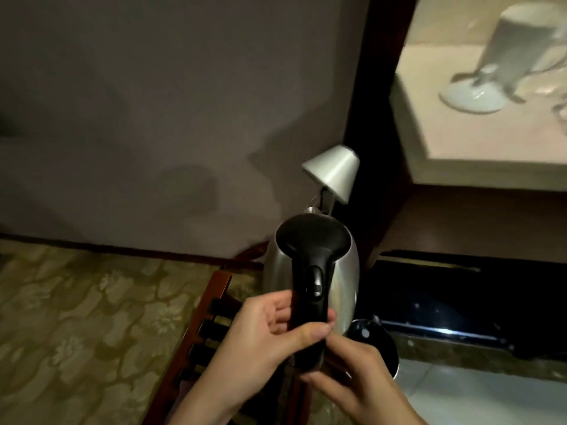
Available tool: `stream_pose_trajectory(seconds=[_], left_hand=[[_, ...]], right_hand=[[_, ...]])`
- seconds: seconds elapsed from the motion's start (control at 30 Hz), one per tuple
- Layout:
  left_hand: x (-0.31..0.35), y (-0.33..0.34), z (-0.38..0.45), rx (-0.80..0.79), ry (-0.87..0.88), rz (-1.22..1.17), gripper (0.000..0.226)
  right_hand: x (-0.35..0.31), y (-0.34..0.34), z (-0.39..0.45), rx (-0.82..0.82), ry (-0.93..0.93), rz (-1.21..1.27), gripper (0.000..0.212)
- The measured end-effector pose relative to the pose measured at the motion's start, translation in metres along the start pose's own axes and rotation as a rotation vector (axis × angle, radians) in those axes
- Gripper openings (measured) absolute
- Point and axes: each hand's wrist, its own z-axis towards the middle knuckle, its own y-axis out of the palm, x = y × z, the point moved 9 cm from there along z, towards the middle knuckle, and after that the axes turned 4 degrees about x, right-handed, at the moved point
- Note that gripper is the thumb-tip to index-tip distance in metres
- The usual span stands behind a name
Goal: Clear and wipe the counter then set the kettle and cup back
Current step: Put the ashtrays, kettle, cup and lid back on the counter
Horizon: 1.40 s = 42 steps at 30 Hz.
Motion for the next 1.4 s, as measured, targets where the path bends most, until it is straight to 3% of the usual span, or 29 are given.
stream_pose_trajectory(seconds=[0.13,0.57,1.4], left_hand=[[0.057,0.045,-0.004,-0.016,0.089,0.021,0.034],[0.182,0.181,0.002,-0.100,0.300,0.026,0.021],[0.254,0.351,0.090,-0.374,0.451,0.183,0.030]], right_hand=[[-0.045,-0.057,-0.008,-0.005,-0.107,-0.028,0.050],[-0.123,-0.218,-0.035,0.085,-0.181,-0.084,0.044],[-0.118,-0.403,-0.052,0.359,-0.155,-0.059,0.038]])
